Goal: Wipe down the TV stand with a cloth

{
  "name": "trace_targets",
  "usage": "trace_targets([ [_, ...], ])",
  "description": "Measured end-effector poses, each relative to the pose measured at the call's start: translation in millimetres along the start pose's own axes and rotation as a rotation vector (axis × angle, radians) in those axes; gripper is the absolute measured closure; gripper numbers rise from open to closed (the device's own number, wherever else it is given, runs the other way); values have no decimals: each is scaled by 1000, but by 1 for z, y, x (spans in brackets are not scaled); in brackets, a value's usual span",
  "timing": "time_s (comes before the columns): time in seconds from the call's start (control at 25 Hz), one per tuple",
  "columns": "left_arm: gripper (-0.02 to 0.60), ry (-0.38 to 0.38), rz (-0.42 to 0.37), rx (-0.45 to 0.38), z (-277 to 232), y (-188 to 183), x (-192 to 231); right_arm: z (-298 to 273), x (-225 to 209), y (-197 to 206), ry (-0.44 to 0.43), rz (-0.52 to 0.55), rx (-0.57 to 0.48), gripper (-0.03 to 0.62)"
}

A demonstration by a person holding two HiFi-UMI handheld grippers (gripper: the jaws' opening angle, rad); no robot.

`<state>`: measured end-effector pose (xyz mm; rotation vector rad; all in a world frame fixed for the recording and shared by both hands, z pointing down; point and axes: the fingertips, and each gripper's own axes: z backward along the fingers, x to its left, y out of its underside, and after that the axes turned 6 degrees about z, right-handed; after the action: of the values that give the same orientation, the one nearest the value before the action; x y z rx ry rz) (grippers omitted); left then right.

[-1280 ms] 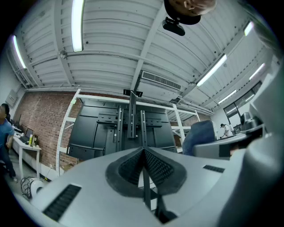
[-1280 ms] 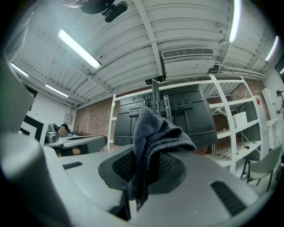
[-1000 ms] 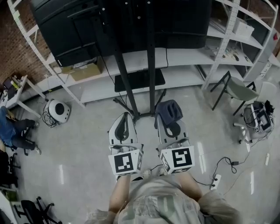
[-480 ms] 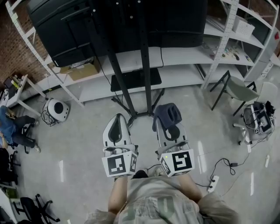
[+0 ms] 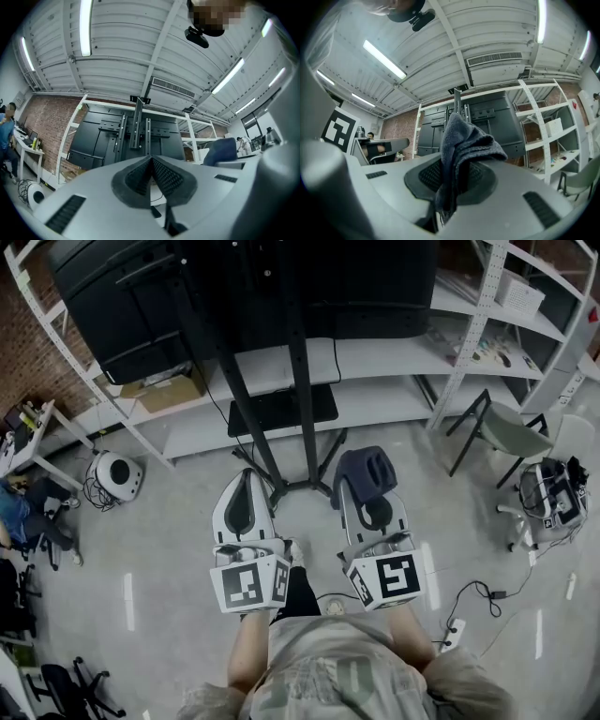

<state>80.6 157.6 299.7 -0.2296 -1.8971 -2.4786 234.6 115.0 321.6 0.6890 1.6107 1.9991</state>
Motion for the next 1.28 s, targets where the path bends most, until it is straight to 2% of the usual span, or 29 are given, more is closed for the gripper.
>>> trace_targets([
  [0.32, 566, 62, 30, 4, -85, 24, 14, -68, -23, 8, 14, 43, -16, 537],
  [0.72, 566, 132, 39, -27, -231, 33, 65, -225, -39, 17, 28, 137, -19, 537],
  [0.88, 566, 173, 27, -42, -282, 28, 82, -288, -46, 15, 42, 139, -29, 537],
  [1.08, 566, 209, 31, -10, -333, 37, 105, -347, -56, 16, 72, 120, -48, 537],
  [1.28, 566, 199, 63, 19, -367, 46, 125, -382, -66, 21, 78, 85, -39, 537],
])
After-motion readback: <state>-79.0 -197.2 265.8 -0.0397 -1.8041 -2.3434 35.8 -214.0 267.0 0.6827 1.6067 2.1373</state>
